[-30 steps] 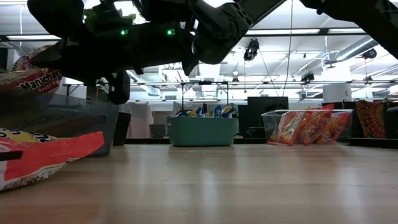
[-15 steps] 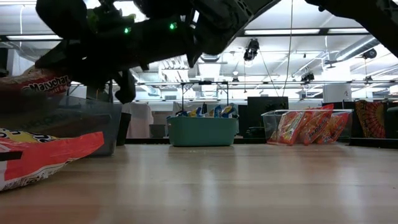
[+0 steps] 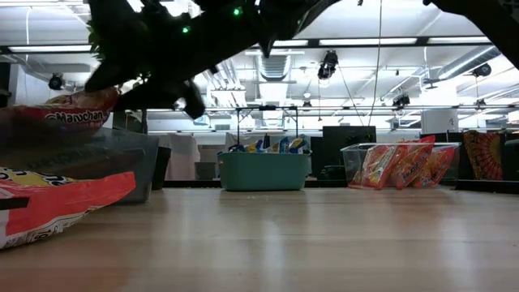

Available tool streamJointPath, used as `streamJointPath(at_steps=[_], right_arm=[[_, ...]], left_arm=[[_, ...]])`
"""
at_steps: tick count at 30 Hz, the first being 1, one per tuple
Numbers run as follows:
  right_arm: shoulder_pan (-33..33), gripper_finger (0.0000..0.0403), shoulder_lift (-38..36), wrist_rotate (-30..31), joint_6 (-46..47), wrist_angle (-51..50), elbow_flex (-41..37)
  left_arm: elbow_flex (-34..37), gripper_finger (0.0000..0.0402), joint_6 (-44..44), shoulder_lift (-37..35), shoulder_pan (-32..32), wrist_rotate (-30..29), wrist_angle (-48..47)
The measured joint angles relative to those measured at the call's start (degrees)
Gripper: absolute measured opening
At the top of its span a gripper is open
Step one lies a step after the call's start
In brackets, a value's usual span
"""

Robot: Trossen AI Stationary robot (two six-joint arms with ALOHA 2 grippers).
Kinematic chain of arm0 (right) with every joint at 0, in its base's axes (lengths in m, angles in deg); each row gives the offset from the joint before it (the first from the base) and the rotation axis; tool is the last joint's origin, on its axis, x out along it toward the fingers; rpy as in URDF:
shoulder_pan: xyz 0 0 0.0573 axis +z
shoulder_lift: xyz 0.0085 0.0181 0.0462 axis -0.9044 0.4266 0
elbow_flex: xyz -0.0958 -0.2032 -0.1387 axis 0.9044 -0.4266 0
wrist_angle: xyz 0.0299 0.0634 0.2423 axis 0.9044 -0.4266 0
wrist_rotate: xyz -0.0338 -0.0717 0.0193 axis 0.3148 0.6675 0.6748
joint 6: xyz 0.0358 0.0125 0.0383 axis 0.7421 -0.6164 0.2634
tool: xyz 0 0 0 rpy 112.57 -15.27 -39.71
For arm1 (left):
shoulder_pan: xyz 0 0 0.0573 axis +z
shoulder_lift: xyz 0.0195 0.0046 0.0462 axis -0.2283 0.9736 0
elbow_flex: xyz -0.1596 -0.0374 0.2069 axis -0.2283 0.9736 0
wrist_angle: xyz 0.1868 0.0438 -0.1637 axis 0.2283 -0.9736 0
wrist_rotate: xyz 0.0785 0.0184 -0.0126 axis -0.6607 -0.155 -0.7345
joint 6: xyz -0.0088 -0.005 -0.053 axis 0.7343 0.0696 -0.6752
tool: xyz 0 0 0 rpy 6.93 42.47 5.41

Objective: Sort Maruchan noodles
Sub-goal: Put the red noodle pack into the black bin

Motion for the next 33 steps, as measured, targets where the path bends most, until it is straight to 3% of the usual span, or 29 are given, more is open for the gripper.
streamJointPath(at_steps=[5,9,15,21,25,33], right_arm=[[0.0,0.0187,-4.0,7.2,-3.3,-8.8,0.0],[0.9,0.017,-5.7,11.8,-8.1,-7.3,0.0],[1.8,0.0103,-4.2,10.8,-14.8,3.0,0.0],[1.1,0.0019,2.2,6.5,-16.3,13.2,0.1],[0.6,0.0013,5.2,6.3,-17.6,15.4,2.8],[0.0,0.0012,9.7,4.8,-15.4,8.9,6.1]], left_arm=[[0.0,0.0037,0.0,0.0,0.0,0.0,0.0],[0.0,0.0037,0.0,0.0,0.0,0.0,-0.1],[0.0,0.0037,0.0,0.0,0.0,0.0,0.0],[0.0,0.0037,0.0,0.0,0.0,0.0,0.2],[0.0,0.0037,0.0,0.0,0.0,0.0,0.2],[0.0,0.0037,0.3,0.0,0.0,0.0,-0.1]])
